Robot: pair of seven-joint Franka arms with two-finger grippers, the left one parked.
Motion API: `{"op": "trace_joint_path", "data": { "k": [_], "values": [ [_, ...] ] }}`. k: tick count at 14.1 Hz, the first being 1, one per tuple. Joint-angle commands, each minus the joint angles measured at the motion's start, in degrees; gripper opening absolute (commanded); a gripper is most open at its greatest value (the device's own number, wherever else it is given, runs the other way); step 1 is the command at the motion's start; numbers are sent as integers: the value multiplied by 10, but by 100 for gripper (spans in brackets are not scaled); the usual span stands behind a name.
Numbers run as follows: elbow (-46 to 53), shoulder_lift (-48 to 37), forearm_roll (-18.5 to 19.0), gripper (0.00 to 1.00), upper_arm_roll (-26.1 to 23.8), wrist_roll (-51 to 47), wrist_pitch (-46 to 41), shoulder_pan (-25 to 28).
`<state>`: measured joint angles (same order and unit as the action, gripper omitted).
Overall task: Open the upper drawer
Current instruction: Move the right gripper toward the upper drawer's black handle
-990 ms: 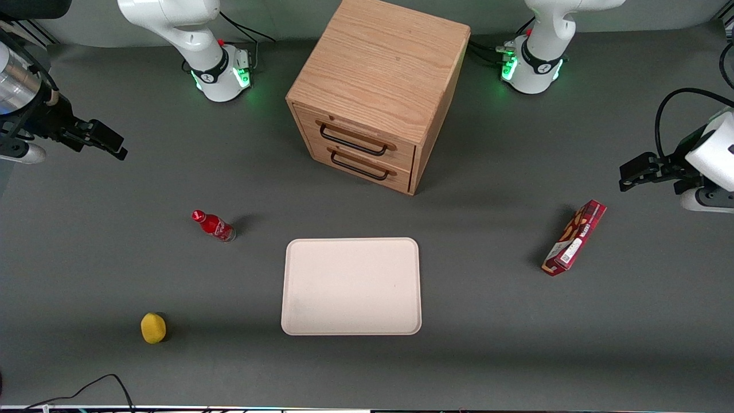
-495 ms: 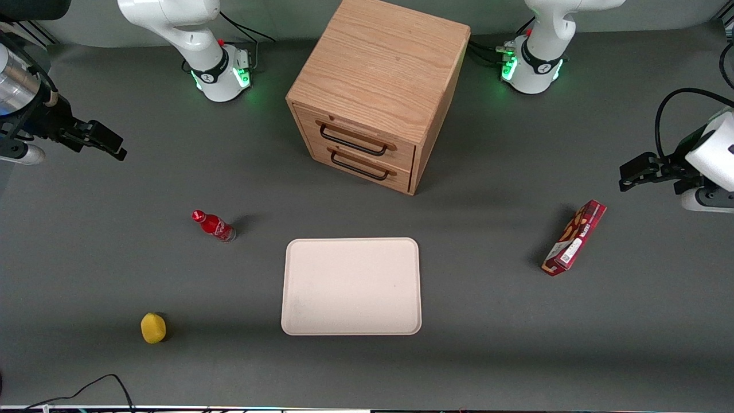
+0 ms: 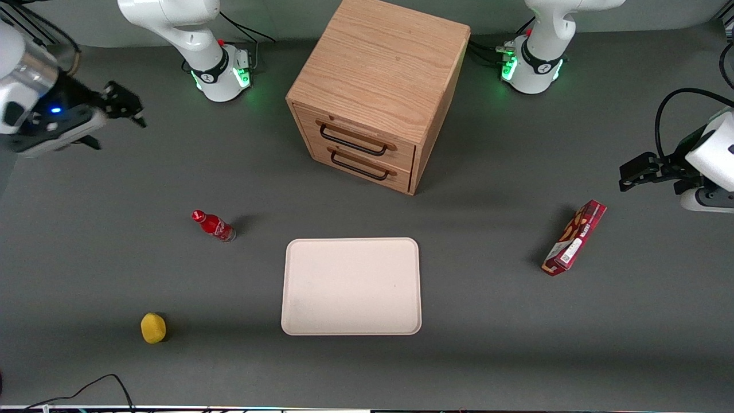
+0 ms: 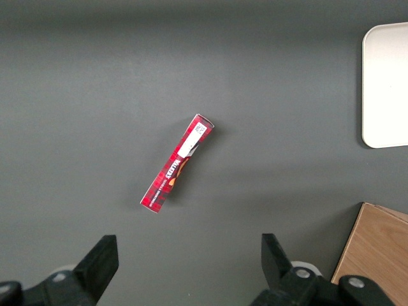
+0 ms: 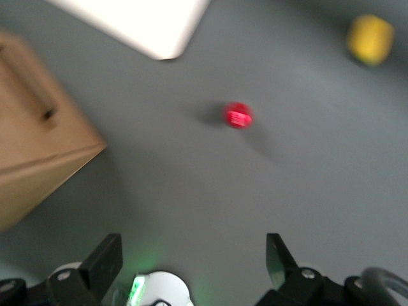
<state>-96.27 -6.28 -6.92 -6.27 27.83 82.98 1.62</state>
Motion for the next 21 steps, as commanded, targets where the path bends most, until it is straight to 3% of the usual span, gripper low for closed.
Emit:
{"op": "trace_joint_path", "data": {
  "k": [1,2,5,10,16,21],
  "values": [
    [38,57,-105,100,-27,81,-20,1],
    [41,71,-139,100,-43,82,-19,0],
    [52,98,-149,100,-75,77,4,1],
    [51,114,-130,100,-116,33,24,2],
    [46,209,-129,100,-227,-112,129,3],
    [-16,237,-106,100,-276,-147,221,12]
  ]
}}
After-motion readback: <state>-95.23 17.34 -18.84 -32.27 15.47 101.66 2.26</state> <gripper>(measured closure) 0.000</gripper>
